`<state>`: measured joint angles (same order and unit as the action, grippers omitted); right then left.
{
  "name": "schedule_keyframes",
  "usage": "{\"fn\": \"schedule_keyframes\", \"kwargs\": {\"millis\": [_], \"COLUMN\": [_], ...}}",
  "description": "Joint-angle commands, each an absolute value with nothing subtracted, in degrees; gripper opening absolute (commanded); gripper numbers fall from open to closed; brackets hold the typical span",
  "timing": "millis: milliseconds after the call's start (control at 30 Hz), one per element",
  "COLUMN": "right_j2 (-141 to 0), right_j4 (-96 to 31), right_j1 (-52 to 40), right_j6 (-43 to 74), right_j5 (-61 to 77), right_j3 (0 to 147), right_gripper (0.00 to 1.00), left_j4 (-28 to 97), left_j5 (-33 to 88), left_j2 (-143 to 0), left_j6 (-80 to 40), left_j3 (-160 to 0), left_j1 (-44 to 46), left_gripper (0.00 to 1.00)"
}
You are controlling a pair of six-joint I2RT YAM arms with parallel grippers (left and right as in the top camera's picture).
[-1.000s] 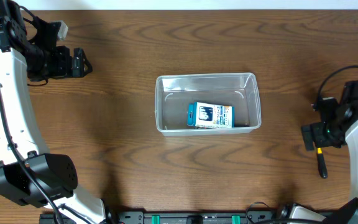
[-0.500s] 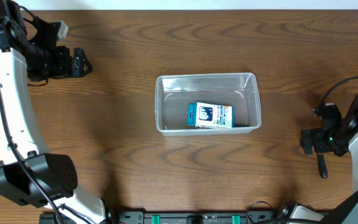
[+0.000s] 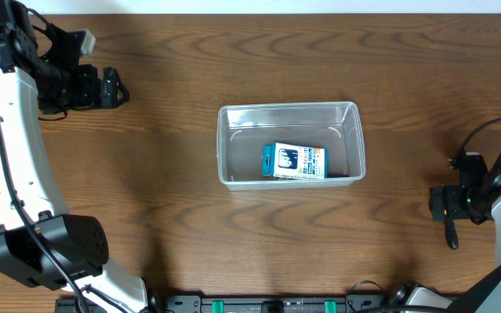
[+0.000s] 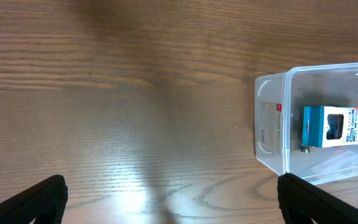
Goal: Pack container
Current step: 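Align the right gripper above the yellow-handled screwdriver's handle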
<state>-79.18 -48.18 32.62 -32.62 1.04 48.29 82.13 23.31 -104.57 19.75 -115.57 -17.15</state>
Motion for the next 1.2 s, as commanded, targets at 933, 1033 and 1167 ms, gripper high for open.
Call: {"fn": "schedule_keyframes", "kwargs": {"millis": [933, 1033, 1167], "right_j2": [-87.09, -89.01, -89.78], "right_j4": [-48.62, -48.66, -48.66], "right_j1": [32.97, 32.93, 32.93], "right_j6": [-30.30, -30.26, -30.30], "right_j5": [-4.51, -4.54, -4.62], "right_j3": [47.88, 47.88, 47.88], "right_gripper": [0.99, 0.99, 0.99], "left_j4": [81.76, 81.78, 81.80], "left_j5": [22.87, 22.87, 22.87], "left_j2": [-104.38, -104.38, -104.38], "left_j6": [19.84, 19.84, 19.84], "left_j3": [-115.35, -115.35, -115.35], "left_j1": [-17.32, -17.32, -17.32], "left_gripper": [0.98, 0.98, 0.98]}}
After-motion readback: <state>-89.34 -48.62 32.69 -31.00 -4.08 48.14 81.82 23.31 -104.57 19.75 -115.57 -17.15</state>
